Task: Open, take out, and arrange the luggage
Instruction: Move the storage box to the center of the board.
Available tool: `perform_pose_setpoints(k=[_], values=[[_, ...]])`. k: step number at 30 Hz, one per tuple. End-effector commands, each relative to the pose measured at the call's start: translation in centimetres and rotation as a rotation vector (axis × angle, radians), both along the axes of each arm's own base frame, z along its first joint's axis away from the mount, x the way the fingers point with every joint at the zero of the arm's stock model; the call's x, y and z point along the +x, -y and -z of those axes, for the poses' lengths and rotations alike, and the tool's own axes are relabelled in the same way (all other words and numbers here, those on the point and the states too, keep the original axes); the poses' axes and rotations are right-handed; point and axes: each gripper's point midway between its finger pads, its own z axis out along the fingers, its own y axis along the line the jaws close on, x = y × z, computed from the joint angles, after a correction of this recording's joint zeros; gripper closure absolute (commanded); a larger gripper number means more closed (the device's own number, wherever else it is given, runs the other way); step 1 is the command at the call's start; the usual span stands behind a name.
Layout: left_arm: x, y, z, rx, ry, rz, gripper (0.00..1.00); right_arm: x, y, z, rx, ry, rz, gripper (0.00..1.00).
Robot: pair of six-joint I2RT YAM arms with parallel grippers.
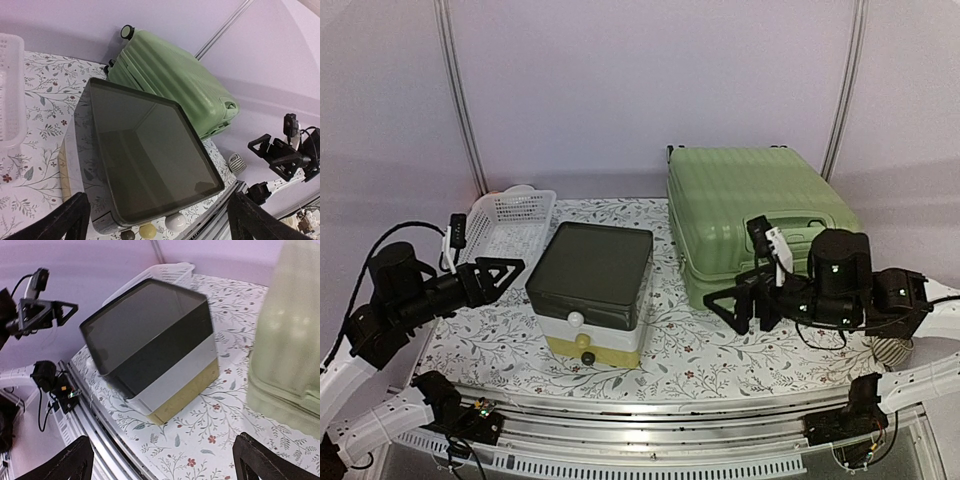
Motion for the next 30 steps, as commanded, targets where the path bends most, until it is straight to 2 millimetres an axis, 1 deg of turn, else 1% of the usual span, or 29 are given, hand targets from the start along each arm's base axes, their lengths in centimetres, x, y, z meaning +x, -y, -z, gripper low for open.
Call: perform_pose_setpoints(k=[1,4,6,8,10,12,14,16,18,22,23,26,30], values=[[0.0,-1.0,2.3,0.014,-0.043,-0.056,0.02,-2.3,-3.6,0.6,-0.051,0.107,-0.107,0.01],[0.1,-1.8,3.3,0.016,-0.061,-0.105,0.02,-3.0,-5.1,2.2,-0.094,0.112,-0.142,0.01],[0.1,-1.9,3.9,0.013,-0.07,-0.115,0.02,-2.7,-5.5,3.2,-0.115,0.11,-0.122,0.01],[0.3,-2.0,4.6,0.013,-0.082,-0.123,0.02,-2.2,-5.4,3.9,-0.109,0.121,-0.087,0.01],[0.5,-2.2,5.4,0.019,-0.096,-0.14,0.02,-1.8,-5.2,4.0,-0.095,0.137,-0.059,0.01],[0.7,-2.4,5.8,0.021,-0.103,-0.158,0.02,-1.0,-4.4,3.7,-0.071,0.157,0.002,0.01],[1.0,-2.8,6.1,0.018,-0.107,-0.183,0.02,-0.9,-4.0,3.3,-0.017,0.161,0.024,0.01],[1.2,-3.1,6.4,0.014,-0.115,-0.202,0.02,-1.3,-4.0,3.3,0.023,0.188,-0.006,0.01],[1.4,-3.4,6.6,0.005,-0.124,-0.215,0.02,-1.8,-3.9,3.6,0.005,0.234,-0.052,0.01],[1.7,-3.7,7.4,-0.036,-0.156,-0.227,0.02,-2.3,-4.3,4.8,-0.054,0.247,-0.103,0.01],[1.9,-4.0,7.9,-0.049,-0.175,-0.244,0.02,-2.4,-4.5,5.2,-0.074,0.244,-0.118,0.01],[2.0,-4.9,10.3,-0.107,-0.272,-0.299,0.02,-3.0,-5.5,6.9,-0.122,0.227,-0.18,0.01],[1.2,-5.6,12.3,-0.188,-0.344,-0.337,0.02,-4.4,-7.1,8.6,-0.146,0.233,-0.274,0.01]])
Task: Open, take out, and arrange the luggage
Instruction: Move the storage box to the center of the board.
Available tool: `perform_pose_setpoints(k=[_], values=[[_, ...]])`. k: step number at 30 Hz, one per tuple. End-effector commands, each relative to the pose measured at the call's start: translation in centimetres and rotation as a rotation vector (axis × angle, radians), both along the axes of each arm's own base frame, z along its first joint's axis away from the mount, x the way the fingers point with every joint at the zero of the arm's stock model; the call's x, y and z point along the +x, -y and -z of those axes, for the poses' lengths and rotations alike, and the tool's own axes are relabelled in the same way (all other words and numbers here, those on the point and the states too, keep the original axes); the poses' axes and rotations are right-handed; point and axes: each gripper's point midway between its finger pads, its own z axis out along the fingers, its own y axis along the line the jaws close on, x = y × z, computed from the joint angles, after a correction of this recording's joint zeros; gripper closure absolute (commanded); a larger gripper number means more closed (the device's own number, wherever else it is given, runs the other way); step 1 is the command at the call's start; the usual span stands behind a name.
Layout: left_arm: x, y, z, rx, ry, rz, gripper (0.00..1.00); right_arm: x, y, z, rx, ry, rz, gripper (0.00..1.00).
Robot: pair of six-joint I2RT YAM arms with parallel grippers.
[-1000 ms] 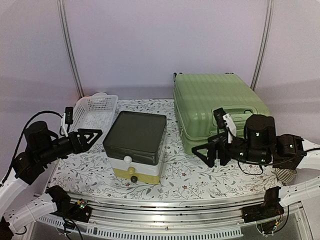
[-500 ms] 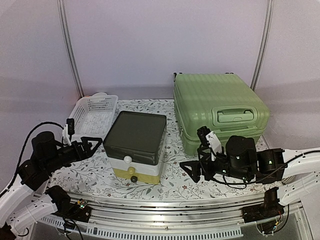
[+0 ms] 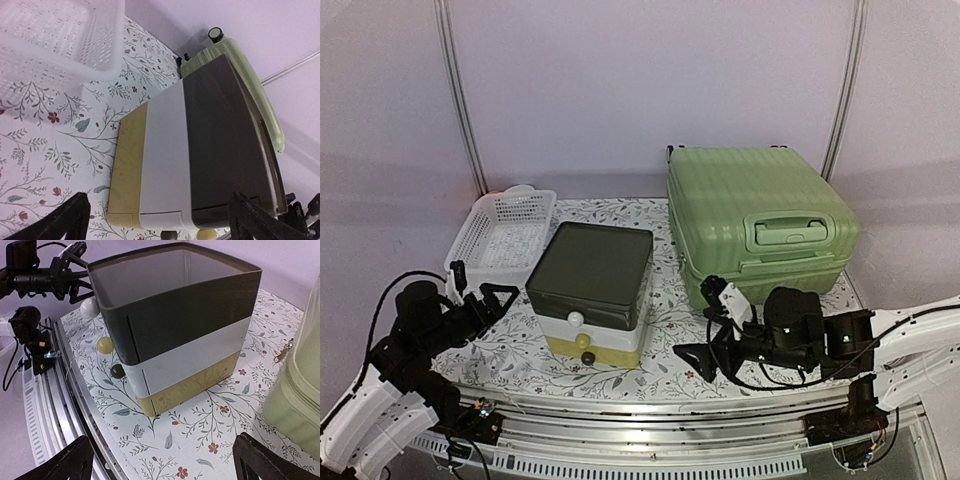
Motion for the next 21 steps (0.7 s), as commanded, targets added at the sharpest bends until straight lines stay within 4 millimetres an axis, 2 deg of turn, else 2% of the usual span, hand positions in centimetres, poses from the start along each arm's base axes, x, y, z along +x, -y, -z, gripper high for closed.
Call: perform_pose_setpoints(k=[1,5,10,14,15,18,21], values=[[-1.0,-0.6,1.8,-0.122,-0.086,-0.055,0.02,-2.1,-2.2,1.1,-0.017,0.018,-0.132,0.01],[-2.3,-1.2,4.0,-0.131,-0.182,-0.078,0.04,-3.8,-4.0,2.7,-0.045,0.036,-0.201,0.01],[-3.2,0.1,5.3,-0.146,-0.237,0.001,0.06,-4.3,-6.0,6.1,-0.093,0.017,-0.225,0.01],[-3.7,1.6,7.6,-0.165,-0.313,0.078,0.07,-3.6,-7.3,8.5,-0.098,0.012,-0.187,0.0],[-3.8,1.9,8.1,-0.168,-0.328,0.094,0.08,-3.3,-7.7,8.4,-0.065,0.023,-0.174,0.0],[-3.8,2.4,8.9,-0.16,-0.352,0.122,0.11,-2.3,-8.5,8.9,-0.034,0.047,-0.126,0.01],[-3.9,2.7,9.3,-0.138,-0.369,0.142,0.13,-1.1,-9.2,10.3,-0.064,0.064,-0.077,0.04]])
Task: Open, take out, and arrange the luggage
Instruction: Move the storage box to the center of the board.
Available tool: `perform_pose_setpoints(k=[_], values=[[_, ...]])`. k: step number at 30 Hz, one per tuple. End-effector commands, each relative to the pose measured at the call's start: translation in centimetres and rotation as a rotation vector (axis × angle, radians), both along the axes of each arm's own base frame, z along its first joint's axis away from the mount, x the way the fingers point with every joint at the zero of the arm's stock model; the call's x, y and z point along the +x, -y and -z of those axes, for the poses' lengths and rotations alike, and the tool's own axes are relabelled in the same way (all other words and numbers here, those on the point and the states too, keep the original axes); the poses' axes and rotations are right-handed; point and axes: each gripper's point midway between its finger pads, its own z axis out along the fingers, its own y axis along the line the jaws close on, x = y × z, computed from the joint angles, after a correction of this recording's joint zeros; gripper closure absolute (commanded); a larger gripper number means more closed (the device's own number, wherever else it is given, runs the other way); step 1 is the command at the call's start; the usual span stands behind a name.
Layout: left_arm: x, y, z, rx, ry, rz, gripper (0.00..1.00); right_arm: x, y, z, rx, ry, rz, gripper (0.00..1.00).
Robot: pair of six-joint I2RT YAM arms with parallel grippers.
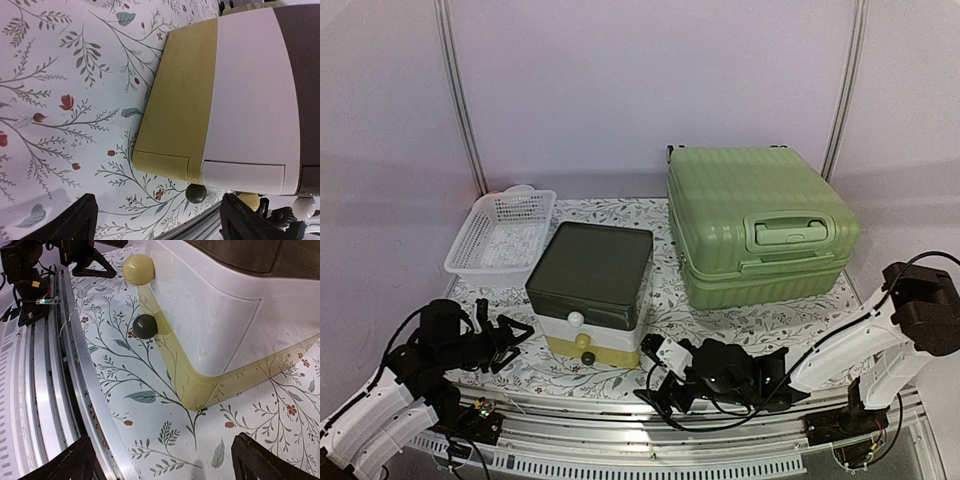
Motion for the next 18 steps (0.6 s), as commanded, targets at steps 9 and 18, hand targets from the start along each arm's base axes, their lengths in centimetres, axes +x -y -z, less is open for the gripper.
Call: perform_pose_setpoints(k=[9,18], values=[[-0.6,1.9,1.9,-0.061,-0.008,0.106,0.22,5.2,-1.9,0.3,0.091,0.043,0.136,0.12],[-0.1,2.0,1.9,-0.054,0.019,0.106,0.22,8.1,-2.4,1.6,0.107,0.048,0.145,0.18]])
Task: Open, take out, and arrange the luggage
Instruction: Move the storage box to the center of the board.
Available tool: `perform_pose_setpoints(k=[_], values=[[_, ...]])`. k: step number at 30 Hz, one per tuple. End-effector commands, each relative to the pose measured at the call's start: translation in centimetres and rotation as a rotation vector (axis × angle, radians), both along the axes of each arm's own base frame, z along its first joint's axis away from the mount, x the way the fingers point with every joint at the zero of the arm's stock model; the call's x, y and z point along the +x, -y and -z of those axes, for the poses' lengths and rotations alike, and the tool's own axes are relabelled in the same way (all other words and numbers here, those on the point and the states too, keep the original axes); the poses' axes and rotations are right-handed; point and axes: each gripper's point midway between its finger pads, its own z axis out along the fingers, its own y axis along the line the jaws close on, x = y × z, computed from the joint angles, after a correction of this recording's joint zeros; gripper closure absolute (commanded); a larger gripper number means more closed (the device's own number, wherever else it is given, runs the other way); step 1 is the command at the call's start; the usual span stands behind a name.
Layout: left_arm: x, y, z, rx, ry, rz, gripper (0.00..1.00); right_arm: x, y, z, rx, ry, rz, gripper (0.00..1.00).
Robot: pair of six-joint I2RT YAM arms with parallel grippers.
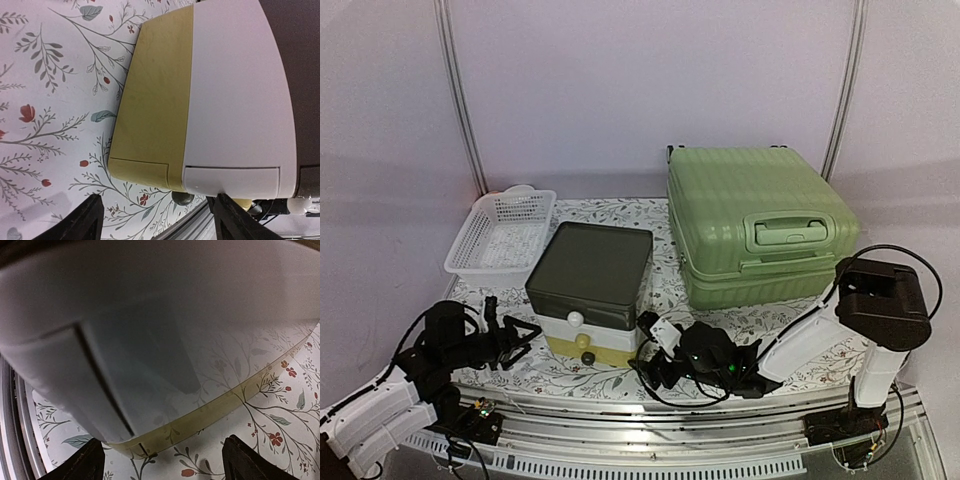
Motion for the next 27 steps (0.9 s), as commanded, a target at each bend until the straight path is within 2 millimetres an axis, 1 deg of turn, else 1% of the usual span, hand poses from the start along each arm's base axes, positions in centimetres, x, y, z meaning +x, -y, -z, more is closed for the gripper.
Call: perform_pose_setpoints(k=[1,6,9,14,19,27], values=[[-0.6,0.0,1.9,0.025,-0.038,0.017,0.22,1.5,-1.1,-0.6,0.056,0.017,-0.004,0.19],[-0.5,0.0,2.3,0.033,-0.044,0.023,0.22,3.2,-1.0,-0.5,0.069,0.018,0.027,0.21],[-0.5,0.3,2.5,0.034,-0.045,0.04,0.23,3.6,-1.1,-0.4,0.072,0.017,0.027,0.21],[-0.8,0.5,3.0,0.036,-0.058,0.063,0.25,3.8,-1.4,-0.3,0.068,0.027,0.02,0.21],[-0.8,0.6,3.0,0.033,-0.058,0.07,0.27,3.6,-1.8,-0.5,0.072,0.027,-0.002,0.2],[-0.9,0.7,3.3,0.036,-0.064,0.075,0.27,3.5,-2.4,-0.7,0.08,0.028,-0.018,0.19]])
